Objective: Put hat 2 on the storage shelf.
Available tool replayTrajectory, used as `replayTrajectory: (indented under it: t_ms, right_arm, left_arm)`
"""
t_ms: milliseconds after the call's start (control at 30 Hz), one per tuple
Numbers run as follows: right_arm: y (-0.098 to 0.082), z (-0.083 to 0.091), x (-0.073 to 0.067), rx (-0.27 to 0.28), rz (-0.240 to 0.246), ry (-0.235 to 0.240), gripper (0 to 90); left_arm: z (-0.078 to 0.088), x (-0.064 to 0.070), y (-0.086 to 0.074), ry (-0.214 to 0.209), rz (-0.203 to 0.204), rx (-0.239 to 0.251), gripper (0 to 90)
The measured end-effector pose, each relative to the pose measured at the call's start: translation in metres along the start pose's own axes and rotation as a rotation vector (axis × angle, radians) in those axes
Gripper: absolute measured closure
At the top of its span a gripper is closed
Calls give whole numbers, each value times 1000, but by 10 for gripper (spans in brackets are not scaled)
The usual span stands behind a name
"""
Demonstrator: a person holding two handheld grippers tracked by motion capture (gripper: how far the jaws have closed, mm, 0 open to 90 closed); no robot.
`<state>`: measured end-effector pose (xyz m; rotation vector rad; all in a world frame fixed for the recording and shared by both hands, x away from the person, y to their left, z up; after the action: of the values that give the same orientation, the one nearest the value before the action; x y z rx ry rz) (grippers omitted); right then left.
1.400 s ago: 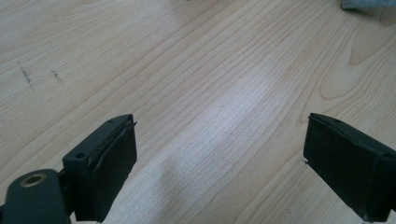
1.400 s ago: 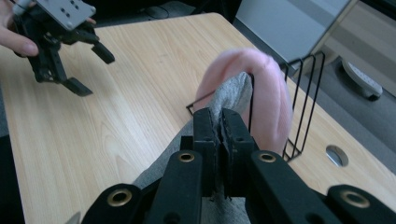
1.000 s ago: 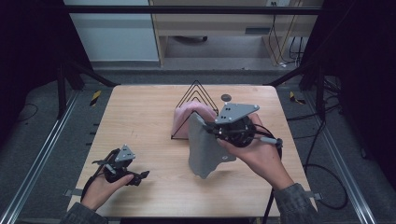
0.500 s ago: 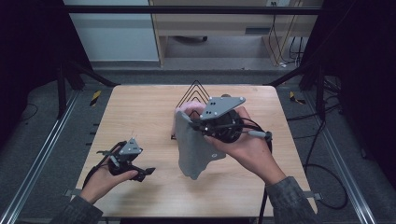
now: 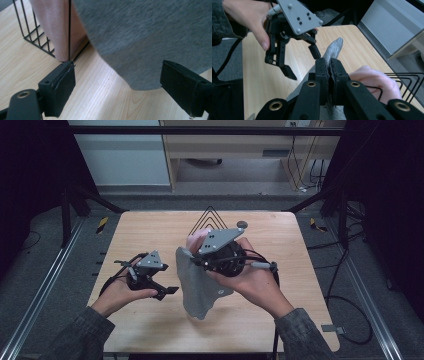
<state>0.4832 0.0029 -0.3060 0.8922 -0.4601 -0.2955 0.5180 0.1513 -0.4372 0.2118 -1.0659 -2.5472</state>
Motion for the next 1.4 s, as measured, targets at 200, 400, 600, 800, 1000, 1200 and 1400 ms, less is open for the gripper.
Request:
replayTrajectory:
  t_ms: [200, 400, 600, 800, 1000, 1200, 1400]
  right_arm:
    - [2, -3, -2, 3, 0, 6, 861]
    - [3, -3, -3, 4, 0, 9, 860]
    - [5, -1, -4, 14, -5, 12, 860]
    - [6, 0, -4, 17, -2, 12, 860]
    - [-7, 2, 7, 1, -32, -9, 860]
    - [-25, 9, 22, -17, -70, -37, 860]
    - [-42, 13, 37, -35, -108, -65, 860]
  left_arm:
    - [-6, 2, 2, -19, -9, -1, 126]
    - [-8, 1, 6, -25, -2, 20, 129]
    - [-11, 2, 7, -38, 9, 29, 130]
    - [-16, 6, 12, -63, -59, 58, 218]
    - [-30, 6, 22, -80, -75, 72, 694]
    - [-40, 11, 28, -73, -66, 15, 871]
    - [-32, 18, 32, -53, -74, -46, 874]
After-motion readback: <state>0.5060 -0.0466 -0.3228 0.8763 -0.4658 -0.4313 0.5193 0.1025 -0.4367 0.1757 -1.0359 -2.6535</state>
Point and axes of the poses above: each handheld gripper's, and its own axes: z roughly backward along the jaws, y roughly out of its top, x roughly to its right, the point moved 8 cm from there along -z, roughly forward along the jaws, and after that the axes turned 4 degrees about -y, right-handed, at the moved point
